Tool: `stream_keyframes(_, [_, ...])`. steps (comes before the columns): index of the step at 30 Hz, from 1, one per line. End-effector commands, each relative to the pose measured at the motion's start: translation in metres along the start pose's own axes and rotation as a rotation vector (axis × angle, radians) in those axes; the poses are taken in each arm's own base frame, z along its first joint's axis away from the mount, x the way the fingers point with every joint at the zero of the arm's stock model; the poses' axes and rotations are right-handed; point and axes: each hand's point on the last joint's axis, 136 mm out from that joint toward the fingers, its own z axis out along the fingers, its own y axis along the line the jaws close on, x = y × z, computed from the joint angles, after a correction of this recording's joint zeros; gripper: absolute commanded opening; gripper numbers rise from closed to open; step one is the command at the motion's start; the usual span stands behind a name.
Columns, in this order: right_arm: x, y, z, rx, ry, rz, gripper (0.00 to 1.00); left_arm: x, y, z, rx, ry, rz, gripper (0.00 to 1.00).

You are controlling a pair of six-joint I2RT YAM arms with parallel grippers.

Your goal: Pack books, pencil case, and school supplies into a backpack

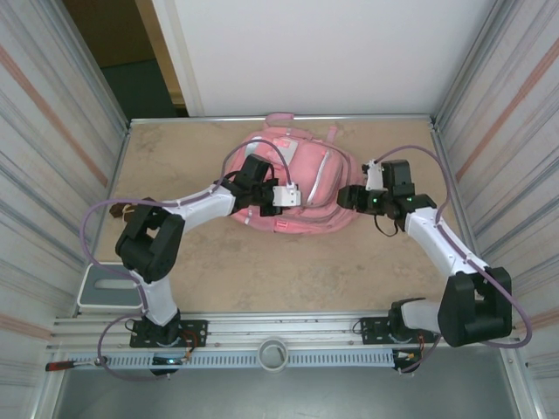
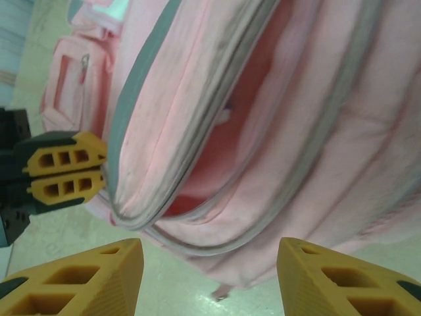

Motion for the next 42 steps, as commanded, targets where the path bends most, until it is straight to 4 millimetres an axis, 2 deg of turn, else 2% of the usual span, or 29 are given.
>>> stream_keyframes(1, [0.005,0.023,0.002,-0.03,-0.04,-0.102,0.54,-0.035,-0.005,0.003,0.071,-0.143,-0.134,0.06])
stream_keyframes(9, [0.014,0.048,0.019,0.11,-0.236,-0.307,0.49,-0.048,0.002,0.004,0.081,-0.194,-0.207,0.03])
stream_keyframes(14, [0.018,0.056,0.028,0.147,-0.325,-0.348,0.48,-0.052,-0.001,0.003,0.108,-0.223,-0.219,0.03])
stream_keyframes(20, [0.025,0.06,0.046,0.158,-0.35,-0.37,0.48,-0.053,-0.004,0.004,0.124,-0.234,-0.221,0.03])
stream_keyframes(30, [0.025,0.054,0.072,0.215,-0.384,-0.343,0.41,-0.055,-0.005,0.003,0.133,-0.24,-0.221,0.03])
stream_keyframes(36, [0.035,0.032,0.078,0.342,-0.384,-0.306,0.33,-0.051,-0.004,0.002,0.126,-0.229,-0.222,0.03])
stream_keyframes(42, [0.045,0.018,0.079,0.379,-0.365,-0.296,0.24,-0.043,-0.001,0.002,0.115,-0.218,-0.231,0.03])
